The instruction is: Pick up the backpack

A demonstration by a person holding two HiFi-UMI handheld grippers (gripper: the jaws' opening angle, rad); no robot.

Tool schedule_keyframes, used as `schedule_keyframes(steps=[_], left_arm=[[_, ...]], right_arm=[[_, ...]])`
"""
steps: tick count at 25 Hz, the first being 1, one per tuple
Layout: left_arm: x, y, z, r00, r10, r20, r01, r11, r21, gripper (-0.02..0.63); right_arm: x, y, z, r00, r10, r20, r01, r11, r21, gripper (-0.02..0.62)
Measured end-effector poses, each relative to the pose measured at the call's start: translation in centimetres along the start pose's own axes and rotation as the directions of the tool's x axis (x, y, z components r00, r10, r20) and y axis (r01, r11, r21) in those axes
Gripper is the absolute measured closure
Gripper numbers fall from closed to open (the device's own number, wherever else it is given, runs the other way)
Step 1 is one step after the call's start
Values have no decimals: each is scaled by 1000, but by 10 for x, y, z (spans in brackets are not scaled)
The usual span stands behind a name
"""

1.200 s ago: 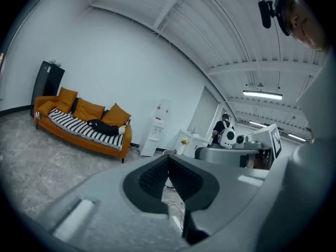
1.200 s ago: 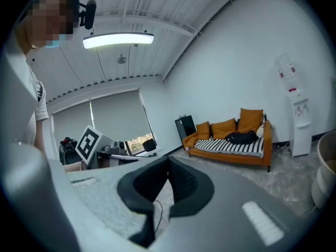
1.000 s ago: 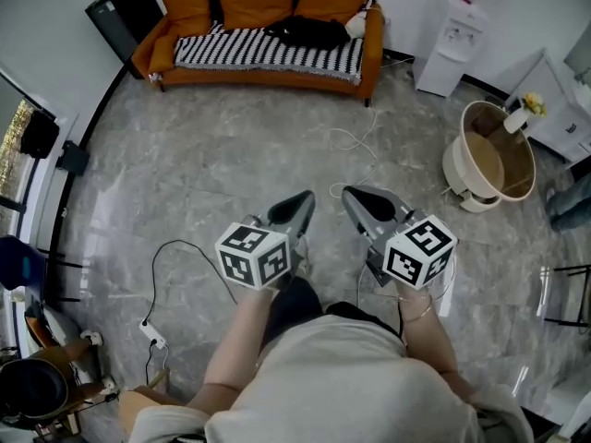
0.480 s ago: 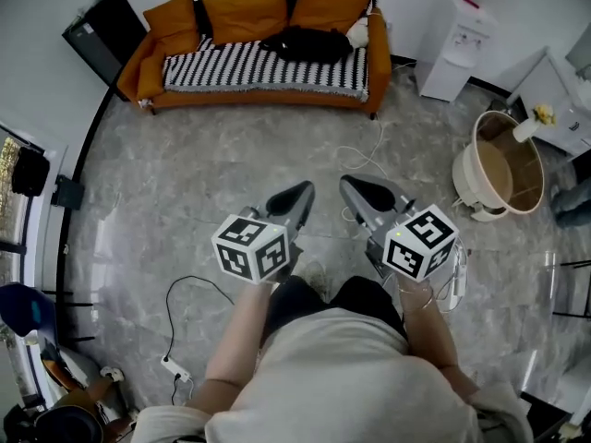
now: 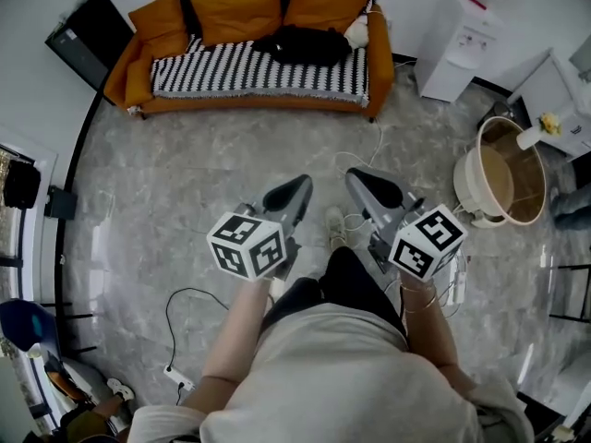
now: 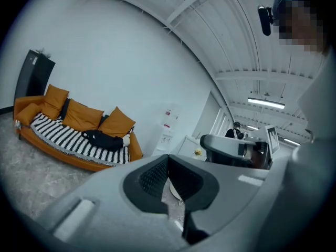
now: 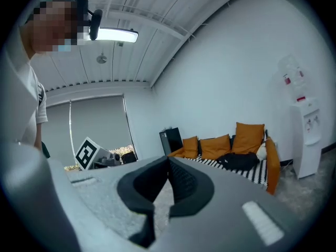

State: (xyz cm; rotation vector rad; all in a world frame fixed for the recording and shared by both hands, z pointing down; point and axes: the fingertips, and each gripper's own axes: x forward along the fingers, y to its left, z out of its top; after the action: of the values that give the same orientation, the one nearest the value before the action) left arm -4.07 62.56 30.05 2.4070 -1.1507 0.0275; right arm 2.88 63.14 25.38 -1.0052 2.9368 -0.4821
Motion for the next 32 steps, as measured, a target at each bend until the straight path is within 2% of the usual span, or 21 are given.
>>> schedule_keyframes(steps=[12, 15, 18, 21, 32], left_arm=[[132, 91, 88, 999, 45, 6, -45, 998, 35, 598], [172, 107, 109, 999, 47, 22, -47, 998, 28, 598], [205, 115, 120, 999, 43, 23, -43, 999, 33, 598], [231, 123, 127, 998, 56, 26, -56, 998, 21, 598], [284, 171, 150, 996, 83, 20, -82, 997, -11, 598]], right_arm=[[112, -131, 50, 996, 78, -52, -79, 997, -20, 592], [129, -168, 67, 997, 70, -43, -72, 996, -61, 592], [141, -197, 85, 997, 75, -13, -76, 992, -100, 592], [150, -222, 96, 995, 94, -21, -96, 990, -107, 592], [195, -281, 104, 993, 109, -48, -111, 993, -45, 592]])
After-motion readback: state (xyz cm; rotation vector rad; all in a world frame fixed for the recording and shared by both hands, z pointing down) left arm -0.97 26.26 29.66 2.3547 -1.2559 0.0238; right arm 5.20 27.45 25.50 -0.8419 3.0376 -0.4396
